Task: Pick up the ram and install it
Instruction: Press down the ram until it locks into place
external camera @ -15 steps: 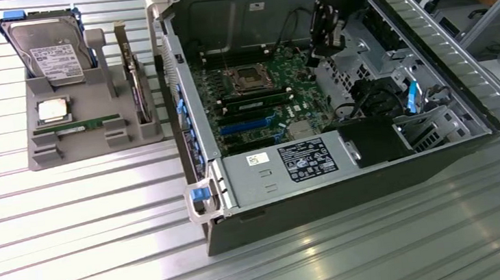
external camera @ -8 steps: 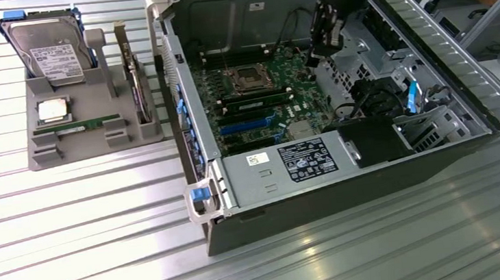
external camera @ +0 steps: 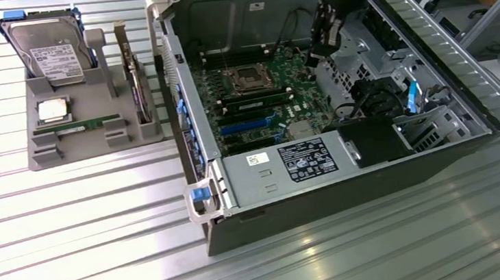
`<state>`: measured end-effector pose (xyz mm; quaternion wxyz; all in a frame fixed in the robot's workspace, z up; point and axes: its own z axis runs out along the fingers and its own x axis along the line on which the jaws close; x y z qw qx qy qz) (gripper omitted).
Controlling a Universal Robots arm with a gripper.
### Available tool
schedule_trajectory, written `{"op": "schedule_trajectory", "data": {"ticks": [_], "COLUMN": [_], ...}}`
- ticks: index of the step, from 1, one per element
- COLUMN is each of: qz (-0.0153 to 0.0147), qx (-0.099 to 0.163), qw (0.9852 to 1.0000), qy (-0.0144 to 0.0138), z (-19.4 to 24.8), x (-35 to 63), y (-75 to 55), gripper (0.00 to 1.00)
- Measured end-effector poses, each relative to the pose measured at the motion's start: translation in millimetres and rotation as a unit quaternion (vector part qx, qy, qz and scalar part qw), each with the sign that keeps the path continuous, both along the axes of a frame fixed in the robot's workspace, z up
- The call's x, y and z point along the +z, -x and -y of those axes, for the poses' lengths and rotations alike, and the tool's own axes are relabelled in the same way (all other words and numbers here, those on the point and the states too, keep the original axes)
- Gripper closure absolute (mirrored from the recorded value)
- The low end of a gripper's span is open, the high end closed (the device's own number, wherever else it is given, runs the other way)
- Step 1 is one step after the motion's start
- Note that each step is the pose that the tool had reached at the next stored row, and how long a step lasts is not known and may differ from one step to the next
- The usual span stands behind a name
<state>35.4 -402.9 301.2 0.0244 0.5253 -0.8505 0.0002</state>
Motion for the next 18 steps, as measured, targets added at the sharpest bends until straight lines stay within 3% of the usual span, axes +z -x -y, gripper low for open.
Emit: {"op": "schedule_trajectory", "data": {"ticks": [12,18], "qz": [0.0,0.0], "qx": [-0.029,-0.051], "qw": [0.9996,0.9987], "qy": [0.0002,0.0006], "z": [0.0,0.0], "x": [0.0,0.0], "y": [0.0,0.0], "gripper": [0.89,0.89]}}
